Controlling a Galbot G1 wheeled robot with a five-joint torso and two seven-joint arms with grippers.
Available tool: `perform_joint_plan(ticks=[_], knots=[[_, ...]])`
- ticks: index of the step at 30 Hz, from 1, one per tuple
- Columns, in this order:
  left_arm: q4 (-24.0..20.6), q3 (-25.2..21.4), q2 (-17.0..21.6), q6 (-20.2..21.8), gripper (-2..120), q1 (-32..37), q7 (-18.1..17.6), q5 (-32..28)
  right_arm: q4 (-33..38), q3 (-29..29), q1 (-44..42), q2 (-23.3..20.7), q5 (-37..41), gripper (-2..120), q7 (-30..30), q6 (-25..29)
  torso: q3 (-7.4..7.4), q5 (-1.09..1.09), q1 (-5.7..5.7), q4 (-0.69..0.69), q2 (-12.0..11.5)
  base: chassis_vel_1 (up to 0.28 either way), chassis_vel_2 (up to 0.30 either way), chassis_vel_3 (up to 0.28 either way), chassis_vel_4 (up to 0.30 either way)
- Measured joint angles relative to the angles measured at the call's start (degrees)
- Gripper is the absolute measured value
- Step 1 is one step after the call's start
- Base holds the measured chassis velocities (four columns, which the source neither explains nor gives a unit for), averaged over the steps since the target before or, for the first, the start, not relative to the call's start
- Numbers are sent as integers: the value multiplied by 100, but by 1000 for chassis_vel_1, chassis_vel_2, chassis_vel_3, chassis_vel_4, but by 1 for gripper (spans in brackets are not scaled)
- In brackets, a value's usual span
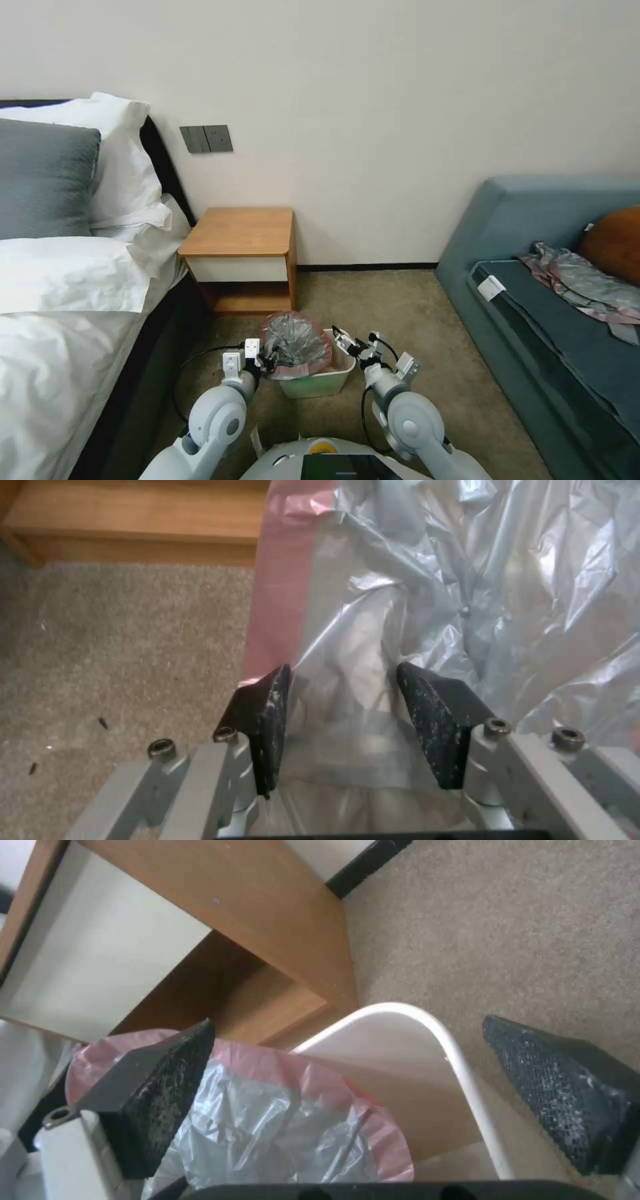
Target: Pick up the garbage bag from the table and place it over the trash can.
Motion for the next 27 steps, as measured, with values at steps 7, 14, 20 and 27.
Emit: perform_joint_plan(ticks=[7,14,20,27], knots=[[15,23,-29,127,43,-94,-149,-268,-26,7,-9,30,-27,100,-3,20,0,0,0,0,0,0,0,0,0],[97,48,-62,204,41,-146,-263,-352,-36,18,-69,58,-88,100,-23,43,0,0,0,0,0,0,0,0,0],[171,93,-97,210,35,-187,-282,-362,-28,59,-81,42,-96,100,-27,49,0,0,0,0,0,0,0,0,0],[225,123,-157,210,32,-212,-346,-385,-23,66,-82,35,-96,100,-31,53,0,0,0,0,0,0,0,0,0]])
